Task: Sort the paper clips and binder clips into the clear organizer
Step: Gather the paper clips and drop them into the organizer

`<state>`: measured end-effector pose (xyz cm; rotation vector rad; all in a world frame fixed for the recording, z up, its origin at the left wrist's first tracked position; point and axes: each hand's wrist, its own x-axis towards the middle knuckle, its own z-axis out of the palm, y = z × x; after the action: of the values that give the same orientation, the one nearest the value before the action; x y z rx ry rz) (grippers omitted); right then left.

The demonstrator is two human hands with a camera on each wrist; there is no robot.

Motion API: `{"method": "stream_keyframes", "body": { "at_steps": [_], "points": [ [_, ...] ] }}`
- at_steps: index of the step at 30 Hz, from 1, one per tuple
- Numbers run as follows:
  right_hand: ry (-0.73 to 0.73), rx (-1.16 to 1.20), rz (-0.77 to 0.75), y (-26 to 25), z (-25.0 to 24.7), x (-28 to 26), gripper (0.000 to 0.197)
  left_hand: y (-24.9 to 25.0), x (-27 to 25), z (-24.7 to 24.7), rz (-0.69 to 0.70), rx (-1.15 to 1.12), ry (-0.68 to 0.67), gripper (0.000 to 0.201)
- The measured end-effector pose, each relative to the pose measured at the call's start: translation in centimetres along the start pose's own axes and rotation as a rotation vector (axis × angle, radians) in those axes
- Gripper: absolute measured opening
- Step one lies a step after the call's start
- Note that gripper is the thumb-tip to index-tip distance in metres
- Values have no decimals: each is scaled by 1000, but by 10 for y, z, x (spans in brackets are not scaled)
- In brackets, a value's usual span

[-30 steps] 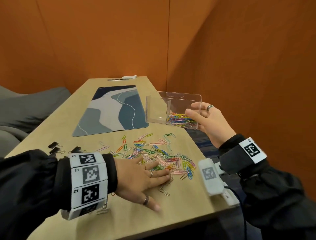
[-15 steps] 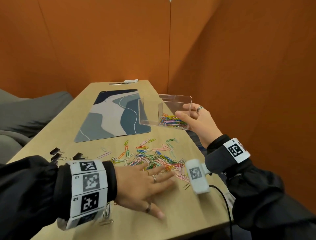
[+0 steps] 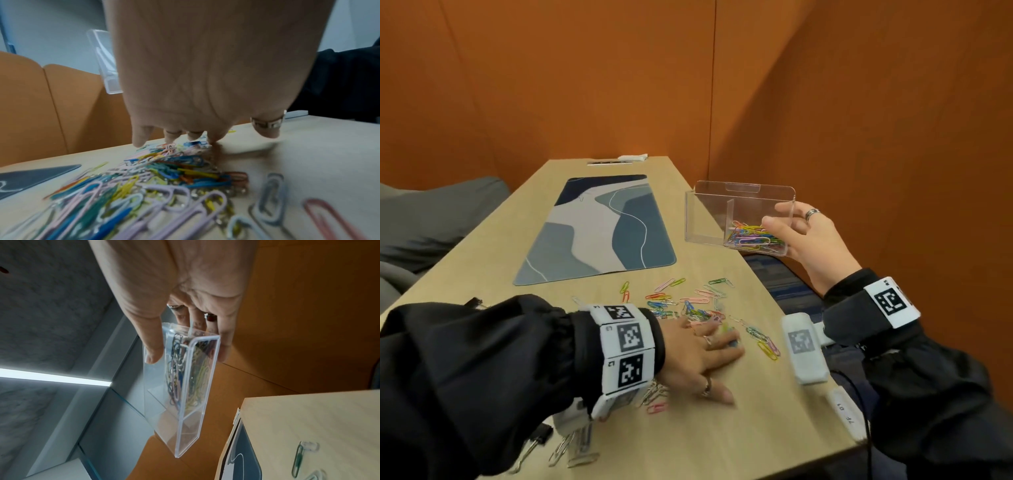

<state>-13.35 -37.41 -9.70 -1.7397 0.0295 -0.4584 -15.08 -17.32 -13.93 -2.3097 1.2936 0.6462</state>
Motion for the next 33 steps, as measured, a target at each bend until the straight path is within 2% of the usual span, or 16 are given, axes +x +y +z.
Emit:
{"method": "stream_keyframes", "body": {
  "at_steps": [3, 7, 10, 13, 19, 22, 24, 26, 29, 33],
  "points": [
    [1, 4, -4, -1, -8, -1, 41, -4, 1, -4, -41, -7, 39, 75],
    [7, 20, 8, 0, -15, -2, 31, 20, 16, -21, 60, -24, 127, 74],
    [18, 34, 22, 3, -16, -2, 31, 32, 30, -24, 88, -60, 75, 75],
    [21, 50, 34, 7, -13, 0, 33, 23, 30, -17, 28, -126, -1, 78],
    [-2, 106, 29, 4, 11, 6, 42, -18, 4, -4, -130, -179, -38, 77],
    [-31, 104, 15, 0, 26, 10, 44, -40, -13, -15, -155, -372, 71, 63],
    [-27, 115, 18, -3, 35, 12, 45, -64, -16, -18, -235, -464, 181, 60],
    [-12, 126, 21, -6, 43, 14, 47, -88, -14, -16, -355, -450, 266, 60],
    [-4, 124, 21, -4, 53, 16, 47, -107, -3, -9, -453, -485, 291, 69],
    [25, 154, 54, 11, 60, 17, 47, -108, 7, -4, -345, -664, 185, 96]
  ]
}}
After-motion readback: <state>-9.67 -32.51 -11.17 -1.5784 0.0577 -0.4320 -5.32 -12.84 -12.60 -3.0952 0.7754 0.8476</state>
